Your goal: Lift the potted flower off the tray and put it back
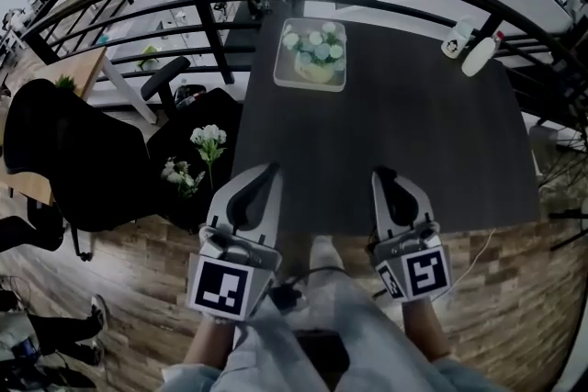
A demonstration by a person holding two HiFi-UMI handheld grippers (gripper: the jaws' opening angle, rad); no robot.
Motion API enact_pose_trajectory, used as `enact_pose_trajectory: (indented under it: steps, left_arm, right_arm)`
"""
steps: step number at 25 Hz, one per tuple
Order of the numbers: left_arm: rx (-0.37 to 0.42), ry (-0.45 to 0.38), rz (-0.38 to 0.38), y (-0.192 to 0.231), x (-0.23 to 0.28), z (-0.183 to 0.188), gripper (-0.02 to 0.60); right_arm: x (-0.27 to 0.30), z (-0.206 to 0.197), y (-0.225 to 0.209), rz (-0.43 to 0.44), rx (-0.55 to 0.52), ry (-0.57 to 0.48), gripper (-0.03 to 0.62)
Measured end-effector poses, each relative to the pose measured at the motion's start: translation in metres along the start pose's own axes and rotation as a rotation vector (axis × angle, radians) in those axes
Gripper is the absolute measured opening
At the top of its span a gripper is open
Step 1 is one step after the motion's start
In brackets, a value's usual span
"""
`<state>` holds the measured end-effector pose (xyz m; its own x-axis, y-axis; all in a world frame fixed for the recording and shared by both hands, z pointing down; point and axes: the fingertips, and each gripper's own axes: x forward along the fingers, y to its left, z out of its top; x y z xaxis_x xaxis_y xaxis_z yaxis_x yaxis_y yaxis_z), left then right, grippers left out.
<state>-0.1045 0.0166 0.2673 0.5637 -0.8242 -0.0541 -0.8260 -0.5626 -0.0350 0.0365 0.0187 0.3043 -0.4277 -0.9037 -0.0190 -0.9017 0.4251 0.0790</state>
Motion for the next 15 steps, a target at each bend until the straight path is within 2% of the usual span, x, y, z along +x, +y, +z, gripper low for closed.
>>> enact_pose_trajectory:
  steps: [5, 15]
  left_arm:
    - [-0.01, 0.029, 0.027, 0.015, 0.031, -0.005, 0.0]
    - [-0.02, 0.073, 0.073, 0.037, 0.074, -0.028, -0.002]
  right_arm:
    - [0.033, -0.006, -0.029, -0.003, -0.016, 0.027, 0.005]
    - [0.095, -0.043, -0.07, 0.034, -0.093, 0.092, 0.016]
